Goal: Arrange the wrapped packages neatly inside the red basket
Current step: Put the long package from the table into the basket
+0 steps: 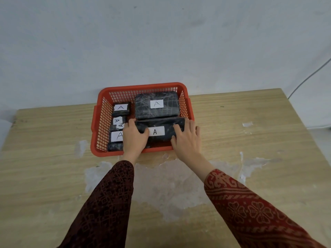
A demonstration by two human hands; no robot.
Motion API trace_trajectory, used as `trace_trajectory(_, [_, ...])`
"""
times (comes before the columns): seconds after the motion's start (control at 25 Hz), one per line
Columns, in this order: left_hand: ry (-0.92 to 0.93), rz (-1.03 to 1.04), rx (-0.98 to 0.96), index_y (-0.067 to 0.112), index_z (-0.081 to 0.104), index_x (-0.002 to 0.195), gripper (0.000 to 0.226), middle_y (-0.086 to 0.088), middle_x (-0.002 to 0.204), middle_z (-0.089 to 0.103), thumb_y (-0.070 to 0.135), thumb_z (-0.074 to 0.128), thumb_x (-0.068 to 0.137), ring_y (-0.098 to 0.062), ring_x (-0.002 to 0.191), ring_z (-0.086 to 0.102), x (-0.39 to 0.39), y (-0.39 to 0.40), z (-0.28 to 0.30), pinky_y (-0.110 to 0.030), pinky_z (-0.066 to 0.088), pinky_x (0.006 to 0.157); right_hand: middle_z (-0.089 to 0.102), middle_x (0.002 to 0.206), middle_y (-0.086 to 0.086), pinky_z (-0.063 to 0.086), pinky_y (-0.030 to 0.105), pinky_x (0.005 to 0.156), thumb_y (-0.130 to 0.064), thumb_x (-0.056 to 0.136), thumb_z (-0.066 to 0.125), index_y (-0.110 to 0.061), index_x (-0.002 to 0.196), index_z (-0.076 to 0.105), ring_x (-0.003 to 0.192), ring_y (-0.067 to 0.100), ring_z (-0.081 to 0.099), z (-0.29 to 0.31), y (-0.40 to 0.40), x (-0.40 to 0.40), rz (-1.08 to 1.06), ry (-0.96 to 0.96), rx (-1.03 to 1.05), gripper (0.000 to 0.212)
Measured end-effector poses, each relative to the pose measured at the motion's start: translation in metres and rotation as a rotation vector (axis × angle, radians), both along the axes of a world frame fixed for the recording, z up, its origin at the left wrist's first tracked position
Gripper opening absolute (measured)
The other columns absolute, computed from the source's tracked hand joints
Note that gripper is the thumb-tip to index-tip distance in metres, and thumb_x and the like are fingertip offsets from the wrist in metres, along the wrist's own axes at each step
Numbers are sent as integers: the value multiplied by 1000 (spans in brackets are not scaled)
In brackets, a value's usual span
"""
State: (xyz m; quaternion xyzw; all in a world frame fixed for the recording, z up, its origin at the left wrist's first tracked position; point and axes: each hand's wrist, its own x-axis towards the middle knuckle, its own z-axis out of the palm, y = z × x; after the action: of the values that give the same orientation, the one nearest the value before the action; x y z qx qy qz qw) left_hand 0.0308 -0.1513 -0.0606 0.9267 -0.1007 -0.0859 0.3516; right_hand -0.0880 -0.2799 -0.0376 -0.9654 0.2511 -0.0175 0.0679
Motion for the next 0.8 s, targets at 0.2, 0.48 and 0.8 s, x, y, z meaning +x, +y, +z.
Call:
trace_trajectory(0.2, [19,-37,45,7,42,133,67,-18,132,44,25,75,78,-33,118,48,2,-1,2,-37,41,97,43,143,20,23,47,109,-50,95,36,-17,130,49,133,35,31,9,-11,23,83,310,-83,50])
trace_trajectory(0.48, [15,-102,100,5,64,106,37,-13,123,45,25,77,77,-29,106,53,2,-1,-4,-31,42,90,48,140,14,17,51,112,-52,96,30,-16,131,51,128,30,43,9,-7,24,135,291,-56,55])
trace_trajectory(0.8, [-114,-149,283,6,68,102,30,-13,116,59,28,70,81,-33,104,56,2,-4,-1,-39,50,78,51,135,10,16,49,116,-63,93,12,-9,116,65,122,30,50,-1,10,2,150,325,134,79])
